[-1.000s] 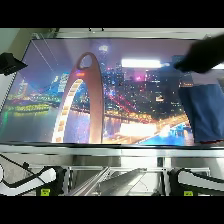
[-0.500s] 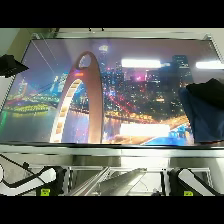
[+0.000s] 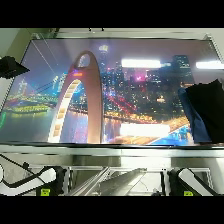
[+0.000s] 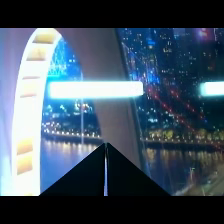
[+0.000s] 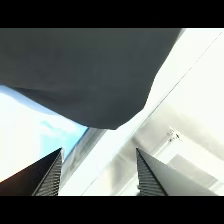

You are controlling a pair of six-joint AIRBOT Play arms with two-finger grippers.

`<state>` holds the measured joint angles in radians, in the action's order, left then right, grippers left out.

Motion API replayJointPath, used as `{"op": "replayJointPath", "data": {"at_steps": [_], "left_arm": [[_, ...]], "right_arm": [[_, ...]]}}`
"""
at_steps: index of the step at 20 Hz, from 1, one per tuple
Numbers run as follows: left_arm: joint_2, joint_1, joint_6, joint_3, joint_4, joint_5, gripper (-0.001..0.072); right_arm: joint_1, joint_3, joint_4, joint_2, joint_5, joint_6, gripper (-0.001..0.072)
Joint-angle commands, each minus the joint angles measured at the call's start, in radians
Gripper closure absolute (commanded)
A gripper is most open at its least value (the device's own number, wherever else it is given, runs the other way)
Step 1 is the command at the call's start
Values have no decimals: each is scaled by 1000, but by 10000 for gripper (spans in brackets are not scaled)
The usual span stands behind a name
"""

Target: Fold the shirts.

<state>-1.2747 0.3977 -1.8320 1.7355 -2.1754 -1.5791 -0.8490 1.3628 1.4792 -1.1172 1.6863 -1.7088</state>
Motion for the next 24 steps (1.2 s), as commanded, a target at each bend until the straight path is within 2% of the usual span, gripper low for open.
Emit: {"op": "replayJointPath", "data": {"at_steps": [1, 2, 5, 7, 10, 14, 17, 20, 24], "left_arm": [[1, 0, 0, 0, -2, -3, 683], [1, 0, 0, 0, -2, -3, 683], [1, 0, 17, 0, -1, -27, 683], [35, -1, 35, -45, -3, -49, 683], [227, -50, 9, -357, -2, 50, 683], [554, -219, 1, -876, 1, 141, 683], [748, -353, 68, -1139, 1, 207, 683], [826, -451, 119, -1264, 2, 234, 683], [834, -488, 151, -1294, 2, 248, 683]], "right_arm": [[37, 95, -135, 1, -17, -3, 500], [63, 122, -204, 2, -46, -3, 684], [168, 144, -400, 19, -130, -4, 691], [267, 134, -414, 35, -134, 5, 691], [466, -5, -407, 134, -155, 59, 692], [732, -388, -384, 359, -288, 89, 691], [896, -698, -384, 521, -423, 90, 691], [964, -817, -385, 555, -449, 90, 691], [963, -820, -425, 555, -439, 73, 691]]}}
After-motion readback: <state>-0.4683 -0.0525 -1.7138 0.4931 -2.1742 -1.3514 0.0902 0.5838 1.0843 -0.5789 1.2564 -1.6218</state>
